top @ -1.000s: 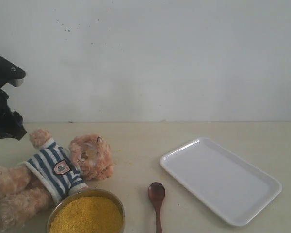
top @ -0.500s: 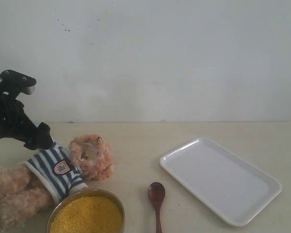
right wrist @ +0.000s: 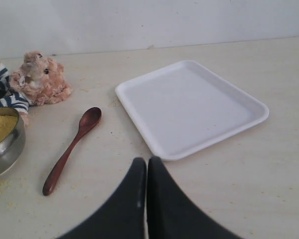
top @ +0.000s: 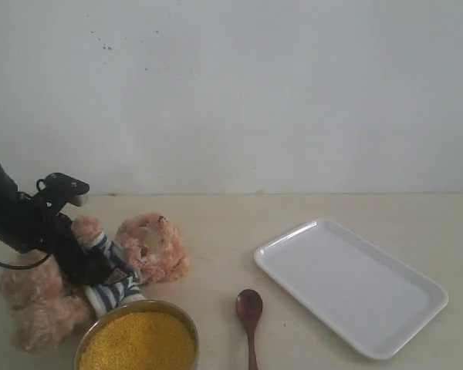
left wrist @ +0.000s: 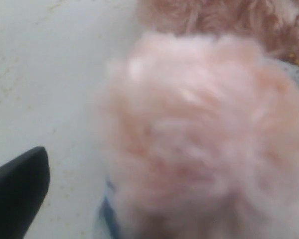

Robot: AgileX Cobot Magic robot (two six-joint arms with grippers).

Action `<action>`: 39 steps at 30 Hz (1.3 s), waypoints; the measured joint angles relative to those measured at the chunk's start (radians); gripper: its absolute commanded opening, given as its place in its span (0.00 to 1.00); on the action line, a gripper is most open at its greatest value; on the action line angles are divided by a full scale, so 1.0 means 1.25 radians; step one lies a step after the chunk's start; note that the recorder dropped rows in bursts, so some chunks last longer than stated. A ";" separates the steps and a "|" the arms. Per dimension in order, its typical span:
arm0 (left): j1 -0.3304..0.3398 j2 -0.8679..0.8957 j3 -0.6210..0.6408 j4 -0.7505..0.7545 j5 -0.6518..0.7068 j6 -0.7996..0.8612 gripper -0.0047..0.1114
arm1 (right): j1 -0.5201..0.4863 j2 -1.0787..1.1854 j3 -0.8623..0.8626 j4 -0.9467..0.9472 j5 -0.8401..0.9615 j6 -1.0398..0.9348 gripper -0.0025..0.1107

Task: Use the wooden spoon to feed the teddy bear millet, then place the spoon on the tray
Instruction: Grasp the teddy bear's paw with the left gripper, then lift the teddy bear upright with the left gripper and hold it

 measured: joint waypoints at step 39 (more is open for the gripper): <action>0.340 -0.383 0.360 -0.616 0.365 0.108 0.07 | 0.000 0.000 0.000 0.000 0.000 0.000 0.02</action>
